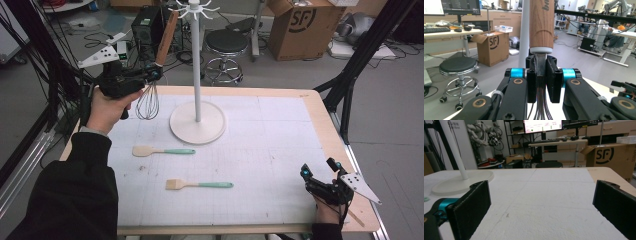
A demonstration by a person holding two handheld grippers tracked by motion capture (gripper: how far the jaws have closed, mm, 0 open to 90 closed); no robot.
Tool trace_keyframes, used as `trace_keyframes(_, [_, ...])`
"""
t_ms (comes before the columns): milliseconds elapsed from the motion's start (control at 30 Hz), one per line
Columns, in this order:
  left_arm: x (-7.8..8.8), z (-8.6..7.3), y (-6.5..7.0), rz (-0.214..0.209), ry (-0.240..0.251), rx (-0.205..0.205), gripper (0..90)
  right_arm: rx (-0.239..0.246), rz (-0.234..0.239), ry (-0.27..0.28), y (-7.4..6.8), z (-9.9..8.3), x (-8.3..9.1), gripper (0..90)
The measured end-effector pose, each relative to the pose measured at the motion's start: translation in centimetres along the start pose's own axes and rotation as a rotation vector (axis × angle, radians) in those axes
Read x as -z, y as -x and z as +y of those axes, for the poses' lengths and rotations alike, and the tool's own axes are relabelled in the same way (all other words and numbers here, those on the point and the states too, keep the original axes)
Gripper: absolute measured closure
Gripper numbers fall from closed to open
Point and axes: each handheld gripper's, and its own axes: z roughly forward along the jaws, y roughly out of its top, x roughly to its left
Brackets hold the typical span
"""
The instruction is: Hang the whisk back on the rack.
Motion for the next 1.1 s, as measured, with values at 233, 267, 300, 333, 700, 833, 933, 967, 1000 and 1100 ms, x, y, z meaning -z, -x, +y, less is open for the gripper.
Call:
trace_keyframes(233, [-0.7, -0.3, -0.2, -0.002, -0.003, 0.004, 80.9, -0.006, -0.004, 0.0, 0.1, 0.0, 0.0, 0.4])
trace_keyframes(267, [-0.9, -0.3, -0.2, 0.001, -0.006, 0.004, 80.9, -0.006, -0.004, 0.0, 0.1, 0.0, 0.0, 0.4])
trace_keyframes(300, [-1.0, -0.4, -0.3, -0.001, -0.005, 0.007, 80.9, -0.02, -0.007, 0.0, 0.1, 0.0, 0.0, 0.5])
trace_keyframes(333, [-1.2, -0.5, -0.3, -0.003, -0.004, 0.008, 80.9, -0.018, -0.007, 0.0, 0.1, 0.0, 0.0, 0.5])
trace_keyframes(700, [-2.5, -1.1, -0.7, 0.003, 0.001, 0.026, 80.8, -0.023, -0.007, -0.004, 0.2, -0.1, 0.0, 0.4])
trace_keyframes(833, [-3.1, -1.3, -0.7, 0.003, 0.002, 0.025, 80.9, -0.018, -0.008, -0.002, 0.2, -0.1, 0.0, 0.4])
trace_keyframes(933, [-3.5, -1.5, -0.7, 0.001, 0.004, 0.023, 80.8, -0.019, -0.008, -0.001, 0.2, -0.1, 0.0, 0.4])
trace_keyframes(967, [-3.6, -1.5, -0.7, 0.002, 0.001, 0.023, 80.8, -0.024, -0.011, -0.004, 0.2, -0.1, 0.0, 0.5])
trace_keyframes(1000, [-3.8, -1.6, -0.6, 0.003, 0.003, 0.024, 80.7, -0.025, -0.01, -0.002, 0.1, -0.1, 0.0, 0.4])
trace_keyframes(1100, [-4.2, -1.7, -0.5, 0.008, -0.002, 0.023, 80.7, -0.023, -0.012, -0.002, 0.1, -0.1, 0.0, 0.4])
